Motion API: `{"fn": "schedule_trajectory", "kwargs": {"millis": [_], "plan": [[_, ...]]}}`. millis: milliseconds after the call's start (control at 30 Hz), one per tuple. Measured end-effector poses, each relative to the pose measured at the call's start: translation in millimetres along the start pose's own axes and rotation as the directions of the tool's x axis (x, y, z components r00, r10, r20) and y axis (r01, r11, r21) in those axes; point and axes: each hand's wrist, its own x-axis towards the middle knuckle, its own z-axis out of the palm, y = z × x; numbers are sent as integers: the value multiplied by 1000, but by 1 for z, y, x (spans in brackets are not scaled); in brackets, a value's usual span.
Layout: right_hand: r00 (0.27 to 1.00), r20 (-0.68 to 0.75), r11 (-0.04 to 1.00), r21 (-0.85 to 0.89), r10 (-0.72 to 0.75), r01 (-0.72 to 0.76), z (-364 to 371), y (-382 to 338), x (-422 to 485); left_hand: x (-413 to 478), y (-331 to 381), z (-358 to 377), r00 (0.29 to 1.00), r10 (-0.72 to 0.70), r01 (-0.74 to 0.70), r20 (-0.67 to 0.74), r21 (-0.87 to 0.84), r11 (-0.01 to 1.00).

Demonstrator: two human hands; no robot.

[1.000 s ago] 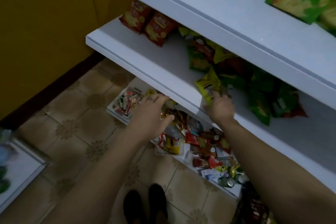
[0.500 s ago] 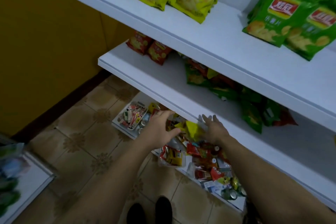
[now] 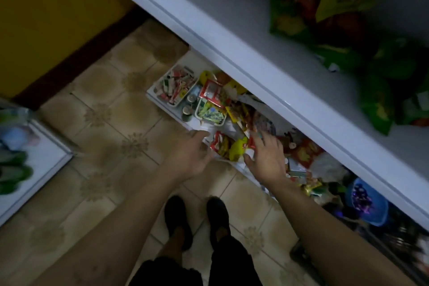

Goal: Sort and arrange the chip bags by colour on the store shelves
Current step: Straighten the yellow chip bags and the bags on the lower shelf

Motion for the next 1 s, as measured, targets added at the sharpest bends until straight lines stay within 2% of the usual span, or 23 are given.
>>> {"fn": "schedule_trajectory", "kwargs": {"millis": [67,167,267,367,433,667,833,900,1000], "plan": [[963,225,983,73,151,-171,21,10,3,3,-7,19,999,-38,38,8,-35,999],[889,427,951,172,162,-256,55,30,6,15,-18,53,997,-69,70,20,-44,997],[863,485,931,233,140,-282,93,45,18,39,-32,92,993,-115,115,-1,-2,993],[841,535,977,121,86,-177,132,61,39,70,-45,129,990,-143,142,21,46,989],[844,536,997,41,37,-70,158,73,57,92,-56,151,991,-130,129,7,74,989],[915,382,981,-85,-131,176,228,101,113,145,-100,216,990,-138,138,-2,80,987],[910,401,964,-185,-103,191,261,105,130,147,-112,242,986,-167,167,-2,0,986],[926,354,949,-228,-129,219,262,105,132,142,-115,243,981,-192,193,11,-6,981],[920,364,968,-141,-144,207,249,104,130,133,-116,235,975,-221,221,11,-8,975]]}}
